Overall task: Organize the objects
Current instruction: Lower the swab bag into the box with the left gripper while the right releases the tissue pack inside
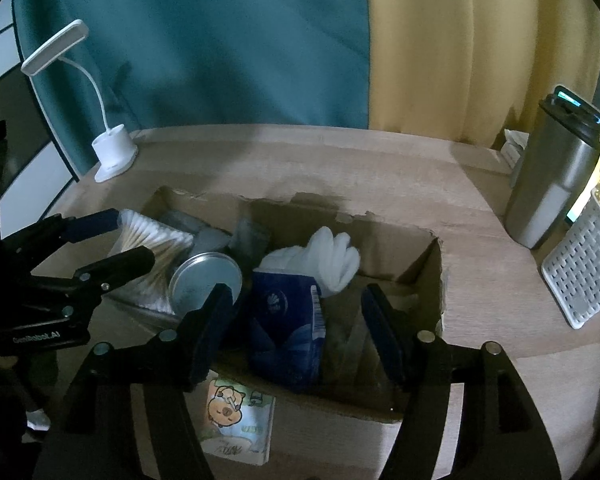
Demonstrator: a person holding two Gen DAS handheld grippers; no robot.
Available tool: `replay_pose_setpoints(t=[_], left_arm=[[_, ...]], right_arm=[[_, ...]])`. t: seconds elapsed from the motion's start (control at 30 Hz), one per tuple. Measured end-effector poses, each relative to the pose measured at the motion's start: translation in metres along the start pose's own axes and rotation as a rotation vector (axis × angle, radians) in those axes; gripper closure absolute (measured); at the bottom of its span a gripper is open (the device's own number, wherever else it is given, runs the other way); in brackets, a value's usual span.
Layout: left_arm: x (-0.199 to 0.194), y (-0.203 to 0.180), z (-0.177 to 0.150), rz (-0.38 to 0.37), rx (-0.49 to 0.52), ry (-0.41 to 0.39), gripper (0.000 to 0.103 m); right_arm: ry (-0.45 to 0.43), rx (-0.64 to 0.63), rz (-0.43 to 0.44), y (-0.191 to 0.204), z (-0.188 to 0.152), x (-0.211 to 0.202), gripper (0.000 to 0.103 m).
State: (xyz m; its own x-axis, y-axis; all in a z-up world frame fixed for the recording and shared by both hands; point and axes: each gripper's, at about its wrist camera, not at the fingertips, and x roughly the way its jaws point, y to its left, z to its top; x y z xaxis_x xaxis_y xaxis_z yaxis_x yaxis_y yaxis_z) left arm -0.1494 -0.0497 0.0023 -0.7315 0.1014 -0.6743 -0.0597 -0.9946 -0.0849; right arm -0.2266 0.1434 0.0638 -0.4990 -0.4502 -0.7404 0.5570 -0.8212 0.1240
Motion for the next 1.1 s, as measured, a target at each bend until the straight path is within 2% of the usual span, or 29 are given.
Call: replay_pose_setpoints(t=[0.3,0.67,1.1], left_arm=[[-0.014,0.006,-0.004,0.025,-0.013,-0.016,0.026],[0.018,0.021,-0.027,0.132,-0.024,0.078,0.026],[-0.007,0.015,-0.027,0.083,-0.051,0.024,0.026]], right_arm=[[-0.010,0.000,0.001,0.001,-0.003,-0.007,0.033],[-0.005,0.003,-0.004,0.002,-0.006,-0.012,0.033],[-0.017,0.008,-0.021,0.005,-0.013,-0.019,0.033]])
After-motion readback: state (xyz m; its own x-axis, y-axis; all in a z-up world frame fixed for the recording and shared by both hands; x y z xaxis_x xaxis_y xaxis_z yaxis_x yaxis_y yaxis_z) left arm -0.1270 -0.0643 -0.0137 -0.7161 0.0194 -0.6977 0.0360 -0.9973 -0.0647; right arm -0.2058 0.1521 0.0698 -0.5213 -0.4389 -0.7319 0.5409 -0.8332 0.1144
